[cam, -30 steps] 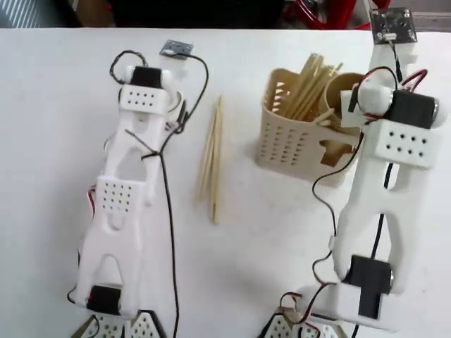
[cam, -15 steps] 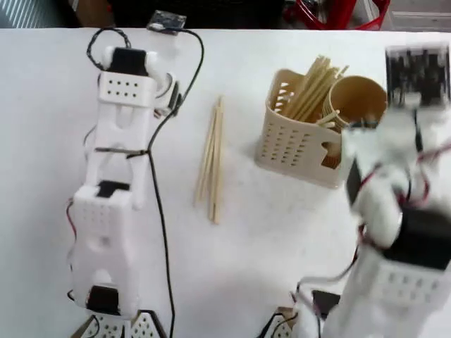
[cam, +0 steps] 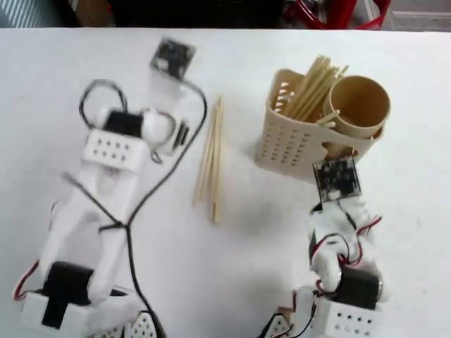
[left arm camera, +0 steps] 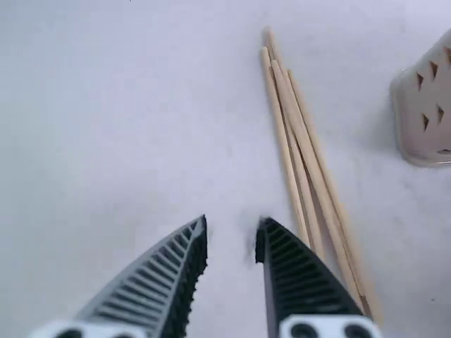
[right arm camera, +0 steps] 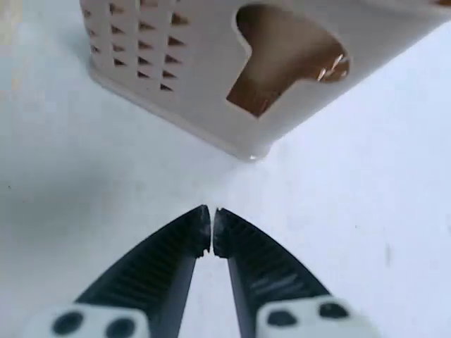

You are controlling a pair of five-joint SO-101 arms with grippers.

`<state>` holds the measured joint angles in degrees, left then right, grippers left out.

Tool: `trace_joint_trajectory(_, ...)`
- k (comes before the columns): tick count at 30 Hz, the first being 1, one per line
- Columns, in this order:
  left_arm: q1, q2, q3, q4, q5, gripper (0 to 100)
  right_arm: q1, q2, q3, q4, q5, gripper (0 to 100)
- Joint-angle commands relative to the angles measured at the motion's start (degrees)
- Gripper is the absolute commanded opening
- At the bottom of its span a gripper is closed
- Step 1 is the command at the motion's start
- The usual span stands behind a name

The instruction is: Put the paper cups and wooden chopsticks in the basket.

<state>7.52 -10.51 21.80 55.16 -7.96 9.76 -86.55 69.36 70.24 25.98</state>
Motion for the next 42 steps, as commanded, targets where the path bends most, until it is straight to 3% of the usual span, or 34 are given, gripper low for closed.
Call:
trace_joint_trajectory(1,3.38,-1.54,4.13,-8.44,-0.53,13,5.58,-9.63,10.55,-3.47,2.64,2.3)
trace_joint_trajectory(6,7.34,9.80,-0.88,-8.44,3.34,13,8.75,-17.27,20.40,-4.00,5.19,2.4)
trace_joint_trajectory(16,8.13,31.60,-18.29,-5.10,7.03,13,9.27,-16.13,23.65,-5.05,5.80,2.7)
trace_joint_trajectory(25,8.57,35.91,-24.70,-0.35,9.14,22,9.19,-16.13,25.32,-6.81,6.15,2.8)
trace_joint_trajectory(35,7.96,39.87,-25.23,0.18,9.14,19,9.19,-16.13,25.32,-6.64,6.15,2.8)
trace_joint_trajectory(42,7.69,44.62,-33.14,6.86,9.05,11,9.19,-16.13,25.32,-6.64,6.15,2.8)
